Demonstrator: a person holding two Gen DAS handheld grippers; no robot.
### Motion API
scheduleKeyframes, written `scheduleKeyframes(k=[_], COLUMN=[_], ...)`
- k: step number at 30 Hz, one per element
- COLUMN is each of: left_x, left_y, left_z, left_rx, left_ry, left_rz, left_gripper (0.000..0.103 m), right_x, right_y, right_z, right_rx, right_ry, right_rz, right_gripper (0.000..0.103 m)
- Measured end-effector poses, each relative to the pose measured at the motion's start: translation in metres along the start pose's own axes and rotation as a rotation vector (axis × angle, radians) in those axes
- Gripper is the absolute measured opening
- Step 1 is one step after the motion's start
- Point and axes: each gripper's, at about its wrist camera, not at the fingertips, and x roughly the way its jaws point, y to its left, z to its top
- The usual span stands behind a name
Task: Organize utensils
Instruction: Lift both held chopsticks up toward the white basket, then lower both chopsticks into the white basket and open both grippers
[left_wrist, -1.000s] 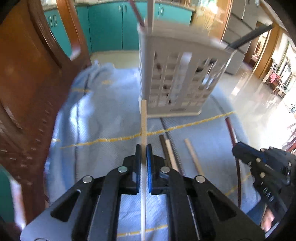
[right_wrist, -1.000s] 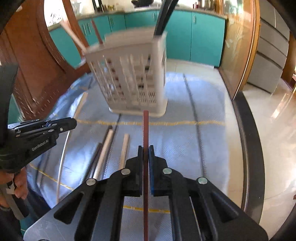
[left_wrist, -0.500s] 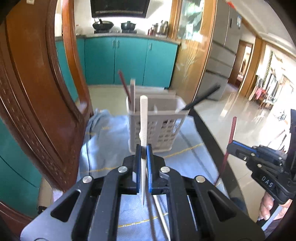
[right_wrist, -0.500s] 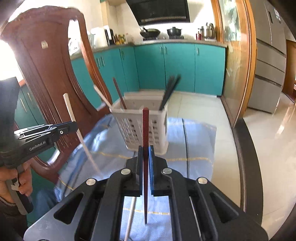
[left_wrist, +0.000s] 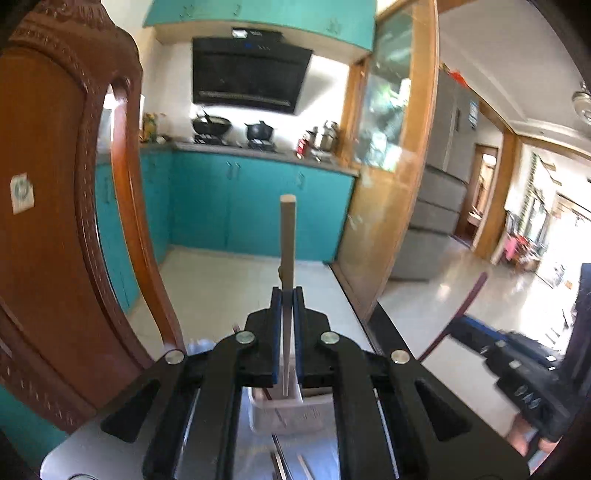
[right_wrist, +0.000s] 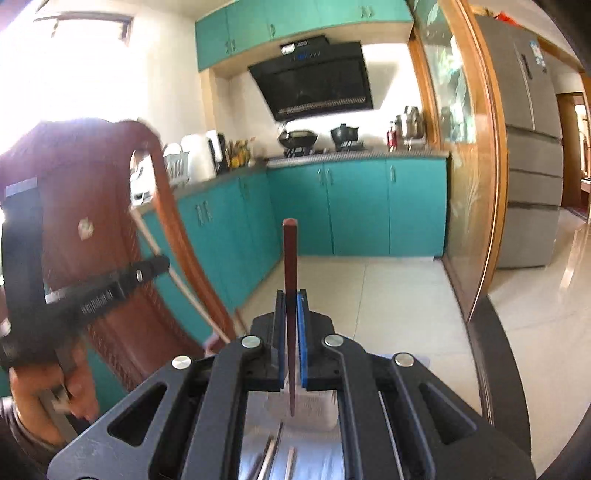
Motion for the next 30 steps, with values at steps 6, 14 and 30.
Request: scheduleKeyframes(k=[6,14,30], left_x=[0.038,0.065,0.042], left_y=[0.007,0.015,0.016], left_z=[-0.023,-0.062,-0.090], left_rx=[0.003,-0.016,0.007], left_ry=[0.019,0.111,0.096], left_rz=[0.042,0.057,0.066], left_gripper=[0.007,0.007,0.016], right_x=[0.023,0.064,0.029], right_y=[0.002,-0.001,0.008], right_z=[0.009,-0.047,-0.083], right_rx=[0.015,-0.007,-0.055], right_ry=[-0.064,0.036,-0.019], right_rz=[-0.059,-0.067,-0.063], right_gripper=[0.006,0.006,0.035])
